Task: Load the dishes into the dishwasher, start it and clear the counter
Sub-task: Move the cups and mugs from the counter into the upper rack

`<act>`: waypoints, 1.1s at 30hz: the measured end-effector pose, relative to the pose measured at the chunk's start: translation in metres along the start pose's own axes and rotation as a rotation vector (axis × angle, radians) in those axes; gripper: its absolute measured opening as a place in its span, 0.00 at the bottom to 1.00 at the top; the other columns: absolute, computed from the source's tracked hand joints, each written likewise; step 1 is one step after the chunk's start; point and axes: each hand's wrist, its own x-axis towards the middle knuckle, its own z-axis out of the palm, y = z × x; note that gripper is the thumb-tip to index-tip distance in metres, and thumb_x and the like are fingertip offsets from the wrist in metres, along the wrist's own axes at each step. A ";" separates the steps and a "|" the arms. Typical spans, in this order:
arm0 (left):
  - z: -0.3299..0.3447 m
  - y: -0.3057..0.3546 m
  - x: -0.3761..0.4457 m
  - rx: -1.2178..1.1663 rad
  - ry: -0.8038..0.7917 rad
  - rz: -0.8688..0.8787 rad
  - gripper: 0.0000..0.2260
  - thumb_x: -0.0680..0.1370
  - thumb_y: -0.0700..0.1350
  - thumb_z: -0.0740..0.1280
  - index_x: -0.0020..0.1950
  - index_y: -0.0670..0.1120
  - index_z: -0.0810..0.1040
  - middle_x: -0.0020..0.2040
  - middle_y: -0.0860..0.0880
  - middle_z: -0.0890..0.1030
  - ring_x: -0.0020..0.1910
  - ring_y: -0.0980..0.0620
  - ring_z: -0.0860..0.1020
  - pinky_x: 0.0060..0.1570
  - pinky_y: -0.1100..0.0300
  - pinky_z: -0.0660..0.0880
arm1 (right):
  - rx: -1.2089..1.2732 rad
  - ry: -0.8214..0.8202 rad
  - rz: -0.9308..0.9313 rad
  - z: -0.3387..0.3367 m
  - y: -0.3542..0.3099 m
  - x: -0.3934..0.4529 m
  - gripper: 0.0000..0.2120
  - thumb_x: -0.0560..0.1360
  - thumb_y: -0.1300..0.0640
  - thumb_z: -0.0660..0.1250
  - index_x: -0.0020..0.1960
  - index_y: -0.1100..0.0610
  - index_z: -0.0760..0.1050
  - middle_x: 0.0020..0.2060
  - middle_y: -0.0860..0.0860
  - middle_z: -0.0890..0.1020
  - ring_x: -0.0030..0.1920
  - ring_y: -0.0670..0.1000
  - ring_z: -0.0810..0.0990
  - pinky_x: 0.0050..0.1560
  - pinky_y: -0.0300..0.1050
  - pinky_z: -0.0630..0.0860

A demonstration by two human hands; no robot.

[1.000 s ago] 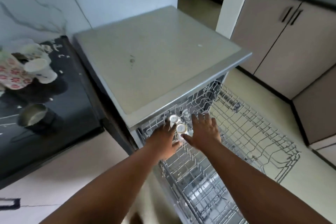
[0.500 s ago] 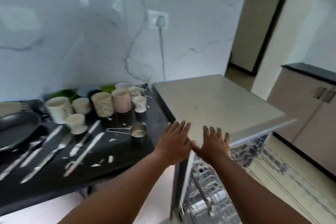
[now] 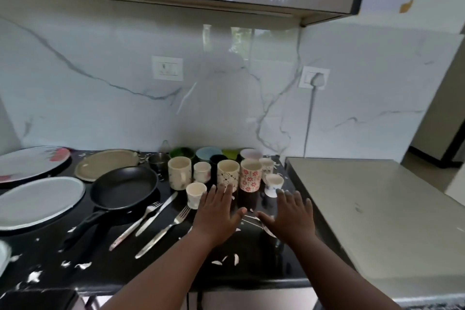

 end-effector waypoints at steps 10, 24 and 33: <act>0.037 -0.054 0.052 -0.084 0.170 -0.649 0.46 0.73 0.65 0.66 0.79 0.46 0.43 0.79 0.43 0.53 0.77 0.43 0.53 0.73 0.44 0.54 | 0.216 -0.099 0.092 0.048 0.036 0.096 0.46 0.70 0.29 0.62 0.77 0.53 0.50 0.75 0.55 0.62 0.76 0.57 0.58 0.73 0.57 0.59; 0.055 -0.077 0.081 -0.369 0.307 -0.911 0.30 0.64 0.58 0.77 0.61 0.53 0.69 0.55 0.51 0.79 0.59 0.45 0.75 0.64 0.46 0.62 | 0.773 -0.214 0.166 0.098 0.063 0.171 0.33 0.66 0.43 0.76 0.64 0.45 0.63 0.55 0.50 0.80 0.56 0.56 0.78 0.49 0.49 0.72; 0.048 -0.068 0.071 -0.507 0.512 -0.654 0.33 0.67 0.46 0.79 0.68 0.47 0.68 0.63 0.46 0.69 0.58 0.47 0.72 0.56 0.51 0.71 | 0.898 -0.097 0.214 0.090 0.068 0.158 0.32 0.64 0.50 0.80 0.60 0.47 0.64 0.51 0.49 0.78 0.51 0.55 0.79 0.49 0.49 0.74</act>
